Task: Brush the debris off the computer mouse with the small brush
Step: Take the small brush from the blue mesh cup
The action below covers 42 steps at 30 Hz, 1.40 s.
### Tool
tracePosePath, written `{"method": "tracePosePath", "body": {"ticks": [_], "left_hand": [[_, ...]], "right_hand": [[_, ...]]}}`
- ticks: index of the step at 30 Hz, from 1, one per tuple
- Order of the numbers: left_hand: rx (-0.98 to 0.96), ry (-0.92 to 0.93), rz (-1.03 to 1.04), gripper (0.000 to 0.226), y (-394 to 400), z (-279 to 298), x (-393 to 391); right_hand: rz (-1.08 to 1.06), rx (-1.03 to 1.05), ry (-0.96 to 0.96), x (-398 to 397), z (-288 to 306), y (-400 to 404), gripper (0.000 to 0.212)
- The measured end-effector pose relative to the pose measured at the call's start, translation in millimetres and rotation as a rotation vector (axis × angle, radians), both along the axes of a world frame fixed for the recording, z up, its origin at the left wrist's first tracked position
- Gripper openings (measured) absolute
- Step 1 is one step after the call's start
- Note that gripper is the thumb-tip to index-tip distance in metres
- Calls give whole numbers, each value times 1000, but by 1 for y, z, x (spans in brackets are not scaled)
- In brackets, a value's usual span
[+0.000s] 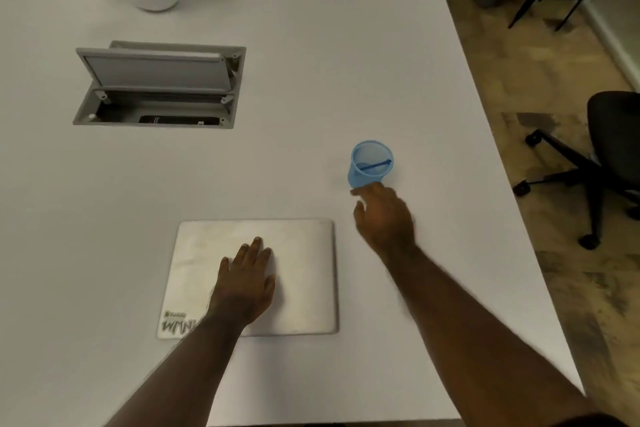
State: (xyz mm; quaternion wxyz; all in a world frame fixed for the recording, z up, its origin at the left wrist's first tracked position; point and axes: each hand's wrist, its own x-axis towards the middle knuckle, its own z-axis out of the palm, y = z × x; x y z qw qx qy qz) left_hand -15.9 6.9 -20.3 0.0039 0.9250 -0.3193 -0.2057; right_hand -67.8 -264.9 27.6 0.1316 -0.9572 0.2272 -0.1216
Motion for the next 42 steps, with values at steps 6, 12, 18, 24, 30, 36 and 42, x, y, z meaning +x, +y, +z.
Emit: {"method": "tracePosePath", "body": {"ticks": [6, 12, 18, 24, 30, 36, 42], "left_hand": [[0, 31, 7, 59, 0, 3, 3], [-4, 7, 10, 60, -2, 0, 1], [-20, -9, 7, 59, 0, -5, 2], [-59, -24, 6, 59, 1, -8, 0], [-71, -64, 0, 64, 4, -15, -4], [-41, -82, -8, 71, 7, -26, -10], [-30, -76, -6, 72, 6, -27, -13]], "right_hand": [[-112, -34, 208, 43, 39, -85, 35], [103, -70, 523, 72, 39, -102, 36], [109, -271, 575, 83, 29, -94, 28], [134, -334, 595, 86, 29, -95, 28], [125, -318, 653, 92, 29, -94, 28], [117, -224, 507, 87, 32, -95, 28], [-38, 39, 166, 58, 62, -97, 21]]}}
